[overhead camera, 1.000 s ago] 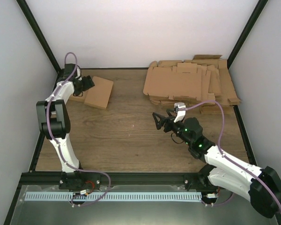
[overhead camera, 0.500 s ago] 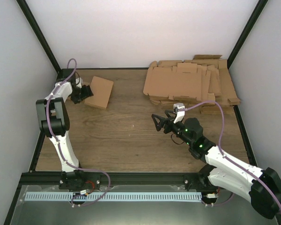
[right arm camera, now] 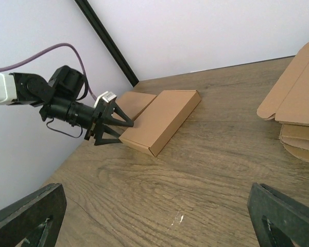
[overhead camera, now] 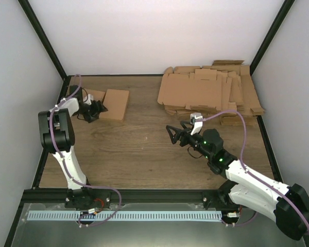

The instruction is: Fold the paper box

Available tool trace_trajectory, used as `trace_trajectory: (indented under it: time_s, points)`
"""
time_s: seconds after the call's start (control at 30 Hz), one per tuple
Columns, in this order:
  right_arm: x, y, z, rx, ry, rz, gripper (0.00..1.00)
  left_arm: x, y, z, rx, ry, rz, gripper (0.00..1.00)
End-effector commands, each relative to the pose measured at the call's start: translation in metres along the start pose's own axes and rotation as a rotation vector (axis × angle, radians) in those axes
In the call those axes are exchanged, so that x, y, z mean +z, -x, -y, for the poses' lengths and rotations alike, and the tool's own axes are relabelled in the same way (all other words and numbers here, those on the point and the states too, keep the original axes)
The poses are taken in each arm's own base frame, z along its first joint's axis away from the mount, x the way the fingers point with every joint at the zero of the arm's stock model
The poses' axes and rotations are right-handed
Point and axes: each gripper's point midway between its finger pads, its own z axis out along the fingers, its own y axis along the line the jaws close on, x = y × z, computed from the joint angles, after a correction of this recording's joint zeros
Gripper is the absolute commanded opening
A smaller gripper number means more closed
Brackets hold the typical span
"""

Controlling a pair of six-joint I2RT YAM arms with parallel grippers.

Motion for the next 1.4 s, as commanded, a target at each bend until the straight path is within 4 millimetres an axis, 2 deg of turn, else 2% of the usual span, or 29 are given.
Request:
trace_trajectory:
  time_s: [0.0, 0.07, 0.17, 0.27, 0.47, 0.6, 0.73, 0.9, 0.97, 1.13, 1.2, 1.27, 1.37]
  points:
    - [0.000, 0.023, -0.009, 0.003, 0.016, 0.050, 1.00, -0.015, 0.003, 0.022, -0.043, -0.193, 0.032, 0.76]
    - [0.001, 0.023, -0.009, 0.003, 0.018, 0.050, 1.00, -0.013, -0.004, 0.020, -0.074, -0.223, 0.025, 0.76]
    - [0.000, 0.023, -0.010, 0.003, 0.019, 0.046, 1.00, -0.010, -0.009, 0.001, -0.103, -0.122, 0.037, 0.81]
    - [0.000, 0.022, -0.009, 0.003, 0.018, 0.048, 1.00, -0.015, -0.012, -0.009, -0.111, -0.063, 0.094, 0.85]
    - [0.007, 0.018, -0.011, 0.004, 0.030, 0.015, 1.00, -0.006, -0.026, 0.008, 0.000, 0.036, 0.093, 0.85]
    - [0.020, 0.016, -0.005, 0.024, -0.016, -0.037, 1.00, -0.004, -0.027, 0.021, 0.018, -0.027, 0.109, 0.85]
    - [0.035, 0.016, 0.012, 0.098, -0.031, -0.109, 1.00, 0.006, -0.038, 0.037, 0.061, -0.086, 0.059, 0.85]
    - [0.044, 0.015, 0.036, 0.148, -0.053, -0.171, 1.00, 0.026, -0.074, 0.061, 0.118, -0.118, -0.019, 0.83]
    - [0.044, 0.015, 0.043, 0.154, -0.069, -0.179, 1.00, 0.035, -0.099, 0.082, 0.157, -0.149, -0.050, 0.83]
    - [0.042, 0.017, 0.052, 0.141, -0.114, -0.172, 1.00, 0.051, -0.162, 0.153, 0.331, -0.289, -0.186, 0.82]
    - [0.043, 0.018, 0.055, 0.137, -0.127, -0.172, 1.00, 0.044, -0.165, 0.164, 0.367, -0.275, -0.158, 0.82]
    - [0.045, 0.018, 0.058, 0.136, -0.140, -0.178, 1.00, 0.027, -0.154, 0.169, 0.378, -0.261, -0.090, 0.83]
    - [0.050, 0.016, 0.060, 0.144, -0.142, -0.199, 1.00, -0.004, -0.124, 0.166, 0.363, -0.224, 0.030, 0.85]
